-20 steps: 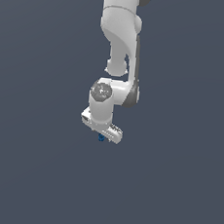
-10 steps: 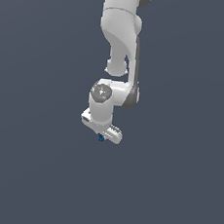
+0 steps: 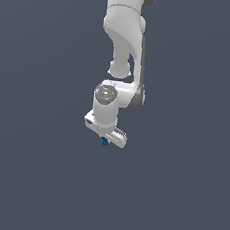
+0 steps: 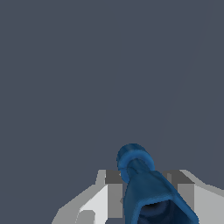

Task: Pick up the object and move it to a goal position.

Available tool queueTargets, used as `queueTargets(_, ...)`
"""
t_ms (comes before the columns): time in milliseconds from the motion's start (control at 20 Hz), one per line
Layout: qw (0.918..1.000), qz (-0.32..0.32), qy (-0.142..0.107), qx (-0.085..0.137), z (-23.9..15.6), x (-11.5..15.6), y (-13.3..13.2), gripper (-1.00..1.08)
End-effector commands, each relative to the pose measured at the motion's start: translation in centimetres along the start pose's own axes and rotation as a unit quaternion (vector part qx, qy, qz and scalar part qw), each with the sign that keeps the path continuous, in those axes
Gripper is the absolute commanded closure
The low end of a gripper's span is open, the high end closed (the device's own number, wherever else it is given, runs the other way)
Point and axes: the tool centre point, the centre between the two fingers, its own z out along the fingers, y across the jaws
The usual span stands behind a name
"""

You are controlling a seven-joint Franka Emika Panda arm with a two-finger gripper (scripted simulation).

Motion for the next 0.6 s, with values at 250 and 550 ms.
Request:
queueTargets(250,1.0,0.0,0.001,0.0,-4.1,0.0,-2.9,1.08)
queueTargets(550,1.0,0.0,0.001,0.0,-9.1,0.1,-6.4,1.08)
